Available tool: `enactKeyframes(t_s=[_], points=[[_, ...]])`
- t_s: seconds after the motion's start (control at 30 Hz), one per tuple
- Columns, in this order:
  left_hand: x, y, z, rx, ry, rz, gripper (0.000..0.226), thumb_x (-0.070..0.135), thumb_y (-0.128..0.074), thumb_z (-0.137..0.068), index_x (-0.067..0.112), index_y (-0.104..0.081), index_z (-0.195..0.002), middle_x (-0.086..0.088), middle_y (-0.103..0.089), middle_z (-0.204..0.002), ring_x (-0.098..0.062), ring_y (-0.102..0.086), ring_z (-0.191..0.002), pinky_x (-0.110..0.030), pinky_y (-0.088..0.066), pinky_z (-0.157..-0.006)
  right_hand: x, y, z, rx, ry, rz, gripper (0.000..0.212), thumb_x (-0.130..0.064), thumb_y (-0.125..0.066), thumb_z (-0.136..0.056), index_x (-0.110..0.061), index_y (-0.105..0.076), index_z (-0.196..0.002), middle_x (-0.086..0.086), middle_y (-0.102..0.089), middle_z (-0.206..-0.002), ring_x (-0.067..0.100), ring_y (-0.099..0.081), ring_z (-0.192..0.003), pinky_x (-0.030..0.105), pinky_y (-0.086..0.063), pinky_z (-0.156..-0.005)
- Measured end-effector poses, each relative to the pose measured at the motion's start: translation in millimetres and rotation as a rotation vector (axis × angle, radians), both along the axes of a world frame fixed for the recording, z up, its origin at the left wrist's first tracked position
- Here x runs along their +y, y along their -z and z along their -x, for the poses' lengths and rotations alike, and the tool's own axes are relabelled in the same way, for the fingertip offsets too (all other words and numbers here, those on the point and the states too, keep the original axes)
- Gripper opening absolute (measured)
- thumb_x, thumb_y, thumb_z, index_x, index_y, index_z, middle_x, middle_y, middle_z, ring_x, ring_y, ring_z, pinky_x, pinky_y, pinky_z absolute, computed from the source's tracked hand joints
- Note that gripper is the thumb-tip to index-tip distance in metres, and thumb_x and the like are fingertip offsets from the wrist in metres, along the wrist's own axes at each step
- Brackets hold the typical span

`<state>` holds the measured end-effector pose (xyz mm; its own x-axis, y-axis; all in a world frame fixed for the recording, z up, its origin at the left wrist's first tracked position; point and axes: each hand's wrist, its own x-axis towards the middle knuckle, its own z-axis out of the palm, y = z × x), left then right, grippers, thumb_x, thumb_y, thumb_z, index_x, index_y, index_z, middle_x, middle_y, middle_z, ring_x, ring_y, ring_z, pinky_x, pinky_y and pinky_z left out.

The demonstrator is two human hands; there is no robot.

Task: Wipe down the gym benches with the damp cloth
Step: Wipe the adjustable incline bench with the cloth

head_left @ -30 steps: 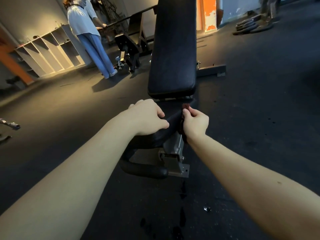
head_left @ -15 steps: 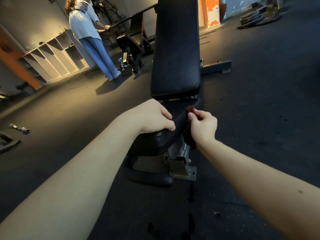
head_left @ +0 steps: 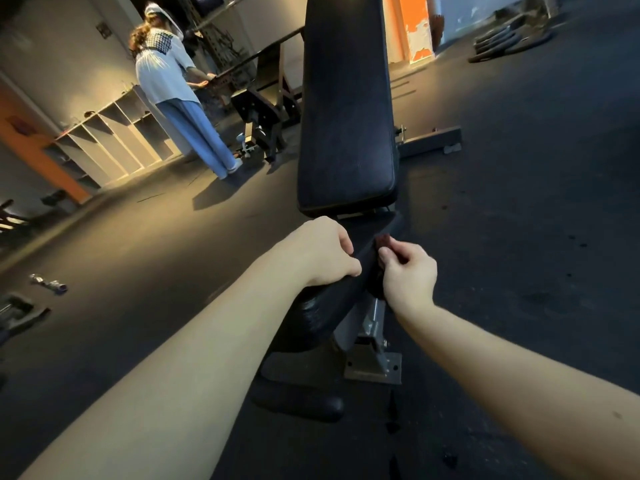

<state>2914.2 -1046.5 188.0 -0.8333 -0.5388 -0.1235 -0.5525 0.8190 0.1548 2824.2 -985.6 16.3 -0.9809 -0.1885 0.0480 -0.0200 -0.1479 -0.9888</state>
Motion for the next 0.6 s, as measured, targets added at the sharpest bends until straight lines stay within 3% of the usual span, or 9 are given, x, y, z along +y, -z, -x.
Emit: enactKeyframes(t_s=[0.1, 0.2, 0.33, 0.5, 0.6], points=[[0.4, 0.5, 6.8, -0.011, -0.003, 0.002, 0.019, 0.038, -0.083, -0.074, 0.032, -0.07, -0.087, 0.01, -0.068, -0.089, -0.012, -0.065, -0.086, -0.037, -0.057, -0.085, -19.8, 2.9, 41.5, -0.127, 0.048, 0.006, 0.023, -0.015, -0.067, -0.095, -0.02, -0.078, -0.116, -0.006, -0.074, -0.102, 0.014, -0.071, -0.102, 0.033, -0.054, -0.099], [2.2, 0.4, 9.6, -0.012, -0.012, -0.013, 0.02, 0.036, -0.083, -0.075, 0.031, -0.073, -0.091, 0.01, -0.068, -0.088, -0.012, -0.065, -0.086, -0.035, -0.057, -0.085, -31.2, 14.8, 69.8, -0.282, 0.083, 0.051, 0.025, -0.016, -0.065, -0.098, -0.02, -0.077, -0.12, -0.005, -0.075, -0.102, 0.01, -0.069, -0.096, 0.023, -0.051, -0.092], [2.4, -3.6, 13.9, -0.059, -0.015, -0.027, 0.028, 0.036, -0.083, -0.077, 0.03, -0.075, -0.103, 0.011, -0.068, -0.091, -0.011, -0.065, -0.089, -0.031, -0.055, -0.086, -32.6, 22.4, 54.8, -0.21, 0.079, 0.016, 0.029, -0.02, -0.065, -0.097, -0.021, -0.074, -0.124, -0.004, -0.074, -0.117, 0.012, -0.067, -0.11, 0.034, -0.052, -0.104], [1.3, -2.2, 23.4, -0.099, -0.008, -0.012, 0.04, 0.037, -0.083, -0.077, 0.029, -0.075, -0.116, 0.016, -0.064, -0.089, -0.009, -0.065, -0.093, -0.033, -0.054, -0.094, 2.2, 23.7, 5.2, -0.081, -0.054, 0.052, 0.024, -0.019, -0.068, -0.098, -0.022, -0.074, -0.121, -0.01, -0.073, -0.105, 0.007, -0.071, -0.097, 0.026, -0.055, -0.09], [-1.0, -0.4, 25.2, -0.099, -0.018, -0.009, 0.04, 0.039, -0.083, -0.077, 0.03, -0.075, -0.116, 0.017, -0.064, -0.088, -0.009, -0.064, -0.093, -0.032, -0.053, -0.094, -4.5, 24.5, 26.6, -0.104, -0.032, 0.037, 0.024, -0.017, -0.069, -0.097, -0.022, -0.076, -0.119, -0.01, -0.075, -0.102, 0.003, -0.07, -0.094, 0.02, -0.054, -0.088]])
